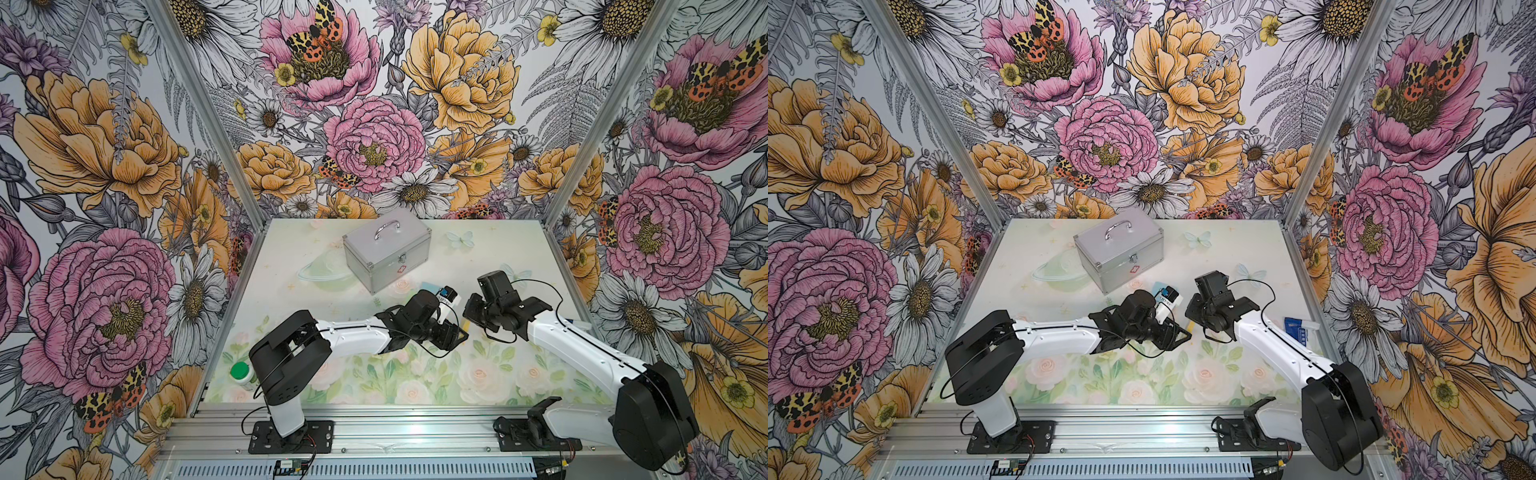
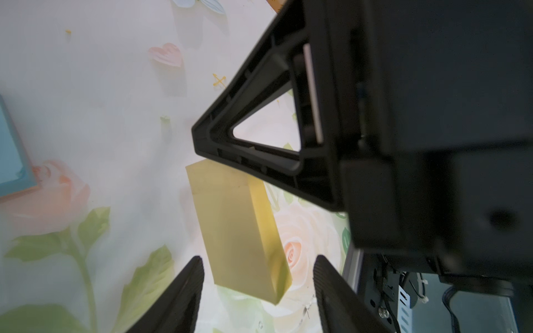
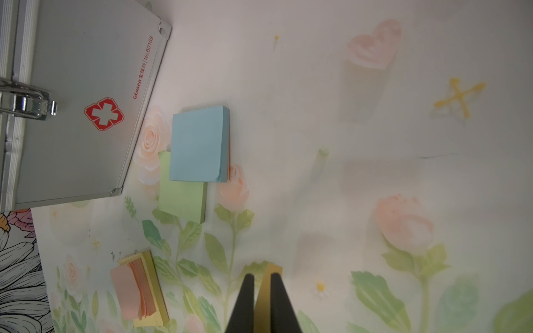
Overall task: Tear off pages from different memo pads
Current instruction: Adjust the memo pad.
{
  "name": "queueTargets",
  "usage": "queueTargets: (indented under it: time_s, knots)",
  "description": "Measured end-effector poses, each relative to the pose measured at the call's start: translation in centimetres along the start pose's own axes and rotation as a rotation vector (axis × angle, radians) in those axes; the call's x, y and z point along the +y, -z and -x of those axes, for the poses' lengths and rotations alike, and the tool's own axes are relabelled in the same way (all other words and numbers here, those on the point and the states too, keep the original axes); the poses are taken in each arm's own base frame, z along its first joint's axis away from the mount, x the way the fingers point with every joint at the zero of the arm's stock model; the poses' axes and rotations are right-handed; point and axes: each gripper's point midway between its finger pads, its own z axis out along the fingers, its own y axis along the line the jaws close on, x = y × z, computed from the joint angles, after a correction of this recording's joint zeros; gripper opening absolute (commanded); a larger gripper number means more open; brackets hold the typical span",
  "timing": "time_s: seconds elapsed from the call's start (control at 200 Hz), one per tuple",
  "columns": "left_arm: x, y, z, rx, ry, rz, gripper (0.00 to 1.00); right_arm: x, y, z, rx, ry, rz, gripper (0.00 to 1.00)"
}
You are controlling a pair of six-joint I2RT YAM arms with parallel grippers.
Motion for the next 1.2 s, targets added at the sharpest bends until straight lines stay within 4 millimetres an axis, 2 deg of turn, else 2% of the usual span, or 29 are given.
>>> queueTargets:
  time_s: [0.45, 1.2]
  knots:
    - [0.5, -0.8, -0.6, 0.027, 0.009, 0.012, 0.61, 0.0, 0.0, 0.0, 0.001, -0.005, 0.0, 0.0]
    - [1.9, -0.5, -0.1, 0.021, 0.03, 0.035, 0.6, 0.3, 0.0, -0.1, 0.006, -0.004, 0.012, 0.0]
